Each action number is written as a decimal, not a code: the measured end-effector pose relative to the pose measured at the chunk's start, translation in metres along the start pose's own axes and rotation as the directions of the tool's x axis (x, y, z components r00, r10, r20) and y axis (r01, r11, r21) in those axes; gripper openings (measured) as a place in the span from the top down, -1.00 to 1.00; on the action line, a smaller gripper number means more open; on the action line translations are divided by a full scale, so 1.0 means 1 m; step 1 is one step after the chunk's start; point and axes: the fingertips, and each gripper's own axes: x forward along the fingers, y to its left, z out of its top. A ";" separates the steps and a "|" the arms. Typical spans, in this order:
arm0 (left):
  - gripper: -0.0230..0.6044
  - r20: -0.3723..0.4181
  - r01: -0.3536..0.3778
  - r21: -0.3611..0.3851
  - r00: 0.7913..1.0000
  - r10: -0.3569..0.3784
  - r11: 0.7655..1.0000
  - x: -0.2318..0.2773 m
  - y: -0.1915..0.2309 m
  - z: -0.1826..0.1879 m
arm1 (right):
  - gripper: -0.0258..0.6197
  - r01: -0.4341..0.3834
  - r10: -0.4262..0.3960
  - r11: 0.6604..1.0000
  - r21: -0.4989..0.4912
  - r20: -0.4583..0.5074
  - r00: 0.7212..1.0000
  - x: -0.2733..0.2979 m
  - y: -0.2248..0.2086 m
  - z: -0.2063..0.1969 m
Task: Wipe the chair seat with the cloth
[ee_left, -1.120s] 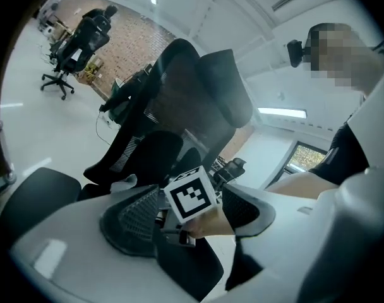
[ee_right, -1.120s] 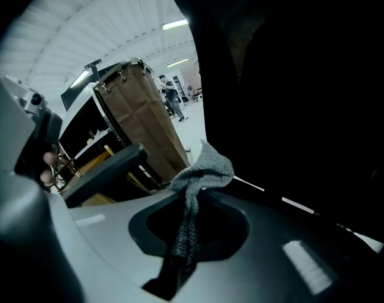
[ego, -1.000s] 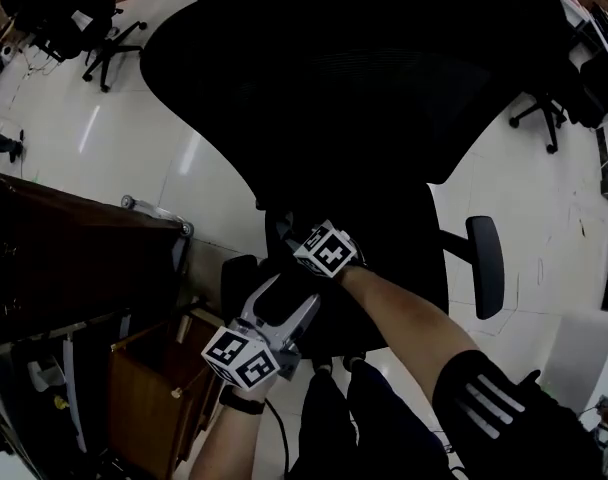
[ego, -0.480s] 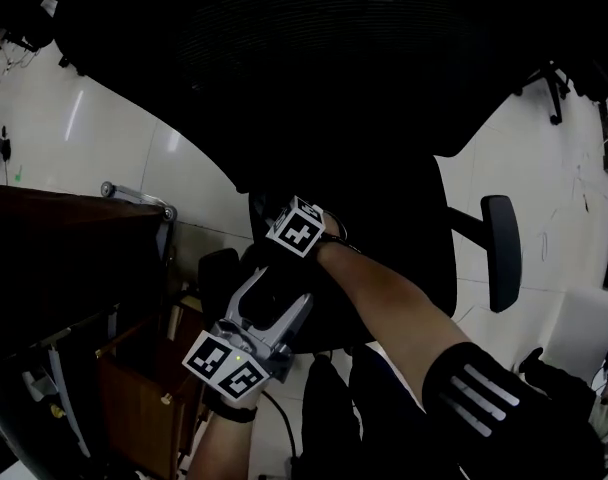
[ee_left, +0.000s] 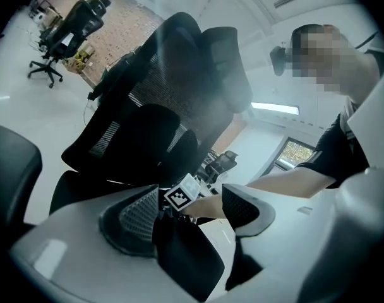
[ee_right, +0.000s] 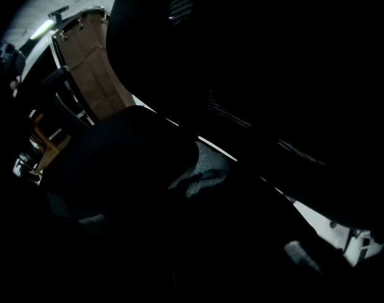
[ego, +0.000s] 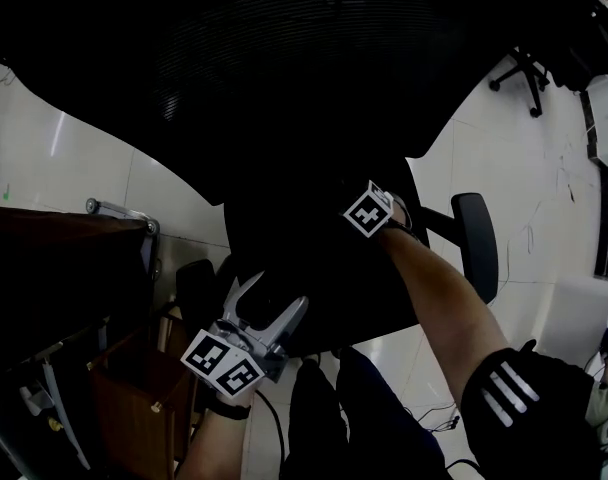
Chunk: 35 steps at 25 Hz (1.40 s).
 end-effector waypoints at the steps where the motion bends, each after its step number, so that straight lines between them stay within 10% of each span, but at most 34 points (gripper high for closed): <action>1: -0.13 -0.006 0.004 0.002 1.000 -0.004 1.000 0.002 -0.001 -0.001 | 0.83 0.025 -0.025 0.999 0.029 -0.013 1.000 -0.008 -0.018 -0.015; 10: -0.13 -0.011 0.000 0.028 1.000 0.001 1.000 -0.004 -0.003 0.008 | 0.83 0.116 -0.120 0.987 0.111 0.024 0.993 -0.043 -0.066 -0.033; 20: -0.13 0.017 -0.052 0.037 0.999 0.052 0.998 -0.048 0.000 0.013 | 0.83 -0.314 0.302 0.949 0.004 0.257 0.918 -0.018 0.182 0.097; 25: -0.13 0.012 -0.074 0.039 0.997 0.073 0.997 -0.062 0.006 0.004 | 0.83 -0.359 0.377 0.925 -0.122 0.216 0.900 0.001 0.256 0.115; 35: -0.13 -0.007 -0.052 0.033 0.999 0.052 0.998 -0.053 -0.003 -0.009 | 0.83 -0.213 0.224 0.972 -0.102 0.101 0.969 0.008 0.181 0.031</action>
